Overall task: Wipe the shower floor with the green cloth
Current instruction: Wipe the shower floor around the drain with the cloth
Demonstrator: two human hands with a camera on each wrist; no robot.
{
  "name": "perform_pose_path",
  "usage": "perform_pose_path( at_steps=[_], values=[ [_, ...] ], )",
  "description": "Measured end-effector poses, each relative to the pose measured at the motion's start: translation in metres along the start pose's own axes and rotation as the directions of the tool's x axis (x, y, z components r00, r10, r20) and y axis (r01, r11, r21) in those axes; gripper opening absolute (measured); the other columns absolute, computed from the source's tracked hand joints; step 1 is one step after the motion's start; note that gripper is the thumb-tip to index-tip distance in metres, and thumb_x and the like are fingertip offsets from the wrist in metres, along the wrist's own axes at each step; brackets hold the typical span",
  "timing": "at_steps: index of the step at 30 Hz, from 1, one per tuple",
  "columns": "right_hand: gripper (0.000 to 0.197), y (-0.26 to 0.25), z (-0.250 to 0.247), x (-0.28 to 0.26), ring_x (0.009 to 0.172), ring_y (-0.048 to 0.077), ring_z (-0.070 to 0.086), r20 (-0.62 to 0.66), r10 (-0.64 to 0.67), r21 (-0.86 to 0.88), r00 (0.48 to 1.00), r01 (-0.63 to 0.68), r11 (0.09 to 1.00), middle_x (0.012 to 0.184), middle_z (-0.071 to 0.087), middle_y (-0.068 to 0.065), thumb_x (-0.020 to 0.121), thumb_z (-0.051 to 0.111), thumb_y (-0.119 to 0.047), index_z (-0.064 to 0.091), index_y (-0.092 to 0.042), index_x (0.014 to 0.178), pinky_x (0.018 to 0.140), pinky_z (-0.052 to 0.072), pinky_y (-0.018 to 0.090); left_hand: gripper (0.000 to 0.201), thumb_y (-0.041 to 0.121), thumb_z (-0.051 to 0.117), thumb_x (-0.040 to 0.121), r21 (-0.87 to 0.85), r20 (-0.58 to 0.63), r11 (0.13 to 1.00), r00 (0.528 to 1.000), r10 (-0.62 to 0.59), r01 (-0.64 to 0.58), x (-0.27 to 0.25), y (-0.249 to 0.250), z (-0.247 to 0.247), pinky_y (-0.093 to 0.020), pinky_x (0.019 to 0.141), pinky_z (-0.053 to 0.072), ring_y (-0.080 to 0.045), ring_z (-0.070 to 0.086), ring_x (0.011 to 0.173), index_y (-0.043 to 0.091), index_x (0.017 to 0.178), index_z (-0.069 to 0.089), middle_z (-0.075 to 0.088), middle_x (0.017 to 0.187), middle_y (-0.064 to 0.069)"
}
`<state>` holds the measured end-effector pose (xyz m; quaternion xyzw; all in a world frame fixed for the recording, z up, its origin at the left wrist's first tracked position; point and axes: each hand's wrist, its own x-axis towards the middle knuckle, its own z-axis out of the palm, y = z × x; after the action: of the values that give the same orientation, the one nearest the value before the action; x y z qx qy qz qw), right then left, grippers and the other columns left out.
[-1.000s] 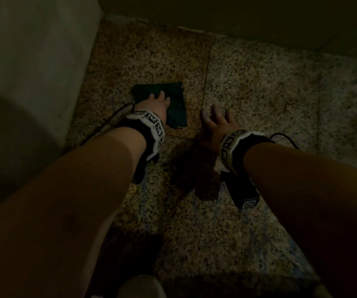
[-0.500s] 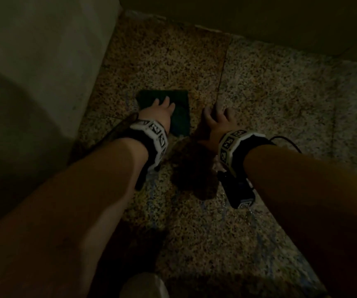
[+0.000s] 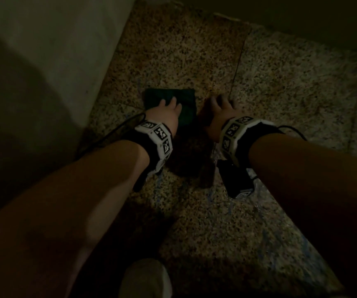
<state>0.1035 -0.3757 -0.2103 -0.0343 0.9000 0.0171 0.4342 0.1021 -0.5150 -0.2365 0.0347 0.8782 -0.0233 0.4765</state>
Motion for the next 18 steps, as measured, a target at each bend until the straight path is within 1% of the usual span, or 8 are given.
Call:
perform_pose_path(
  at_steps=[2, 4, 7, 9, 11, 13, 15, 18],
  values=[
    [0.081, -0.008, 0.003, 0.006, 0.144, 0.035, -0.014, -0.033, -0.032, 0.026, 0.999, 0.033, 0.999, 0.157, -0.021, -0.001, 0.096, 0.048, -0.044, -0.01, -0.03, 0.15, 0.114, 0.011, 0.059, 0.093, -0.013, 0.051, 0.086, -0.002, -0.011, 1.0, 1.0, 0.006, -0.006, -0.006, -0.002, 0.007, -0.048, 0.114, 0.022, -0.029, -0.009, 0.145, 0.018, 0.151, -0.008, -0.021, 0.156, -0.003],
    [0.08, -0.013, 0.008, 0.011, 0.144, 0.034, -0.015, -0.015, -0.036, 0.027, 0.999, 0.036, 0.999, 0.157, -0.021, -0.002, 0.096, 0.047, -0.046, -0.009, -0.033, 0.15, 0.115, 0.008, 0.058, 0.093, -0.014, 0.05, 0.086, -0.012, -0.022, 1.0, 1.0, 0.022, -0.022, -0.007, -0.006, 0.009, -0.046, 0.113, 0.022, -0.028, -0.009, 0.145, 0.018, 0.151, -0.008, -0.021, 0.156, -0.002],
    [0.074, -0.01, 0.009, 0.013, 0.144, 0.03, -0.017, 0.01, -0.02, 0.024, 1.0, 0.019, 1.0, 0.156, -0.023, -0.005, 0.099, 0.042, -0.044, -0.011, -0.035, 0.149, 0.116, 0.004, 0.056, 0.086, -0.006, 0.05, 0.091, -0.016, -0.04, 0.999, 0.999, 0.036, -0.037, 0.002, -0.014, -0.003, -0.047, 0.114, 0.022, -0.029, -0.008, 0.145, 0.018, 0.151, -0.007, -0.02, 0.156, -0.003],
    [0.077, -0.007, 0.008, 0.013, 0.144, 0.027, -0.018, 0.029, -0.027, 0.015, 0.999, 0.027, 1.0, 0.156, -0.025, -0.006, 0.098, 0.046, -0.039, -0.011, -0.037, 0.149, 0.116, 0.007, 0.055, 0.084, 0.002, 0.053, 0.093, 0.014, -0.055, 1.0, 0.998, -0.008, 0.009, 0.016, -0.02, -0.021, -0.049, 0.114, 0.019, -0.031, -0.006, 0.145, 0.016, 0.151, -0.006, -0.018, 0.156, -0.006],
    [0.079, -0.004, 0.008, 0.015, 0.144, 0.026, -0.018, 0.028, -0.036, 0.011, 0.999, 0.036, 0.999, 0.155, -0.026, -0.007, 0.098, 0.049, -0.036, -0.012, -0.038, 0.148, 0.115, 0.01, 0.056, 0.083, 0.005, 0.054, 0.093, 0.026, -0.062, 0.998, 0.996, -0.063, 0.064, 0.027, -0.025, -0.039, -0.05, 0.114, 0.017, -0.033, -0.003, 0.144, 0.014, 0.151, -0.005, -0.016, 0.157, -0.009],
    [0.08, -0.004, 0.008, 0.015, 0.144, 0.026, -0.019, 0.03, -0.047, 0.027, 0.998, 0.047, 0.999, 0.154, -0.028, -0.007, 0.098, 0.049, -0.035, -0.013, -0.039, 0.148, 0.116, 0.009, 0.056, 0.08, 0.006, 0.052, 0.094, 0.027, -0.081, 0.996, 0.993, -0.082, 0.084, 0.033, -0.027, -0.05, -0.051, 0.112, 0.02, -0.036, 0.001, 0.144, 0.013, 0.151, -0.004, -0.013, 0.157, -0.011],
    [0.08, -0.002, 0.008, 0.013, 0.144, 0.027, -0.019, 0.034, -0.062, 0.04, 0.997, 0.06, 0.997, 0.154, -0.028, -0.007, 0.097, 0.049, -0.036, -0.013, -0.038, 0.148, 0.115, 0.006, 0.056, 0.078, 0.007, 0.051, 0.095, 0.029, -0.093, 0.995, 0.991, -0.095, 0.098, 0.034, -0.026, -0.051, -0.051, 0.112, 0.023, -0.037, 0.004, 0.143, 0.012, 0.151, -0.003, -0.011, 0.157, -0.012],
    [0.076, 0.0, 0.009, 0.011, 0.144, 0.028, -0.019, 0.014, -0.09, 0.055, 0.996, 0.089, 0.995, 0.155, -0.025, -0.006, 0.098, 0.045, -0.042, -0.012, -0.037, 0.149, 0.115, 0.005, 0.055, 0.075, 0.005, 0.048, 0.096, 0.007, -0.101, 0.995, 0.99, -0.097, 0.098, 0.03, -0.026, -0.04, -0.05, 0.112, 0.02, -0.036, 0.001, 0.144, 0.012, 0.151, -0.003, -0.011, 0.157, -0.011]
  ],
)
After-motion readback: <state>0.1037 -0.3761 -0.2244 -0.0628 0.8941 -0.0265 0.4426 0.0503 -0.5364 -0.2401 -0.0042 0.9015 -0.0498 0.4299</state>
